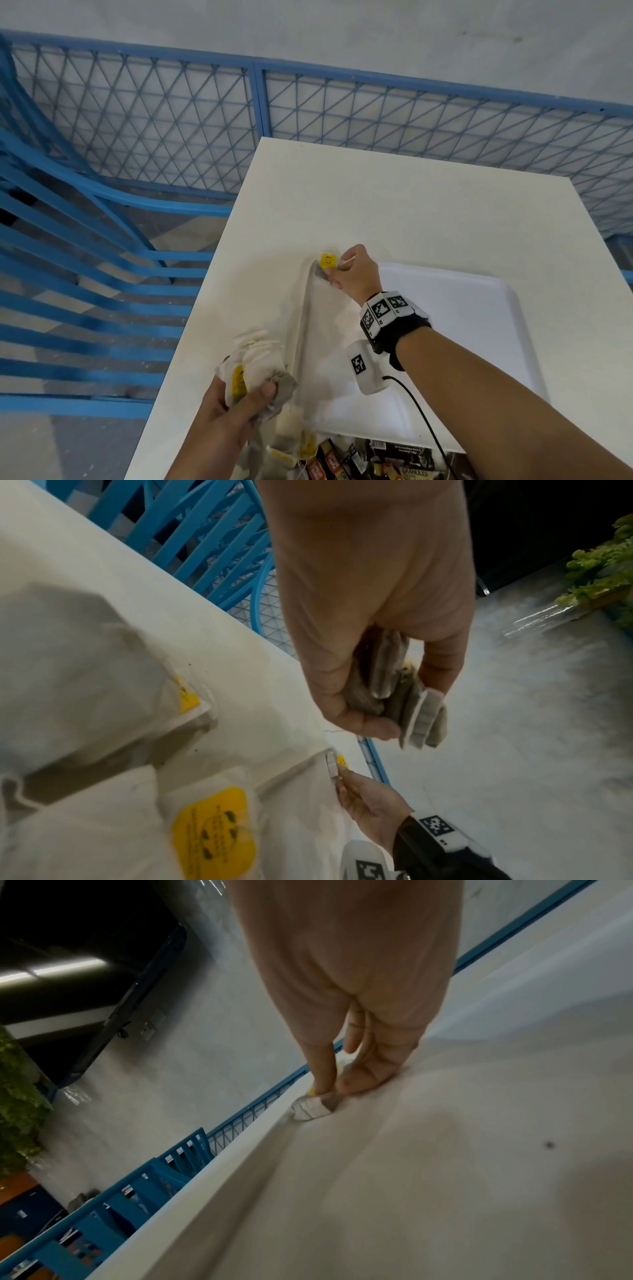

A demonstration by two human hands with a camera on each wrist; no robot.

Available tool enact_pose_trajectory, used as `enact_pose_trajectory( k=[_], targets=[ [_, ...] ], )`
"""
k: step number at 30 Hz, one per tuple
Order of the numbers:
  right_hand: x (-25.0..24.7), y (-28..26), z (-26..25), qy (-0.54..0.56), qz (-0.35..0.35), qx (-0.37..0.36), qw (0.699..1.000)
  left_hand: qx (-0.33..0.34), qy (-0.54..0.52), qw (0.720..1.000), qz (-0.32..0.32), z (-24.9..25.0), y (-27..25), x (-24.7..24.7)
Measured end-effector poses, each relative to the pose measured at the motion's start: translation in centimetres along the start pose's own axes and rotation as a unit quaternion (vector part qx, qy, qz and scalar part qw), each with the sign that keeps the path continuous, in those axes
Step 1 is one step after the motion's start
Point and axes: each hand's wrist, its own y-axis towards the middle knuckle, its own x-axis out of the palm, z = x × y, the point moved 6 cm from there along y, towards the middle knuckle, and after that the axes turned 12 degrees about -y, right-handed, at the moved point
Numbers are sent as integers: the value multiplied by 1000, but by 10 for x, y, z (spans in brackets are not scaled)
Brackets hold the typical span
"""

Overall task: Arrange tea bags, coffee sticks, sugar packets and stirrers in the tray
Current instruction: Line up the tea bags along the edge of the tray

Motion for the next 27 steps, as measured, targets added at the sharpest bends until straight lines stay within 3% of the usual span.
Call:
enact_pose_trajectory(
  k=[5, 9, 12, 14, 17, 22, 27],
  targets=[
    [-17, -27, -27, -24, 18, -67, 997, 0, 11, 1000, 10, 1, 5, 7],
    [-14, -77, -49, 2, -123, -119, 985, 18, 6, 1000, 18, 8, 10, 17],
    [-13, -116, -55, 60, -262, -99, 958, 27, 7, 999, 28, 11, 15, 22],
    [-13, -135, -59, 78, -312, -101, 941, 30, 20, 999, 29, 11, 18, 25],
    [-14, -143, -58, 90, -326, -102, 936, 44, 44, 998, 24, 12, 23, 28],
    [-16, -142, -47, 136, -319, -43, 937, 53, 48, 997, 23, 14, 24, 34],
    [-26, -133, -37, 188, -280, -21, 941, 59, 20, 995, 76, 13, 30, 25]
  ],
)
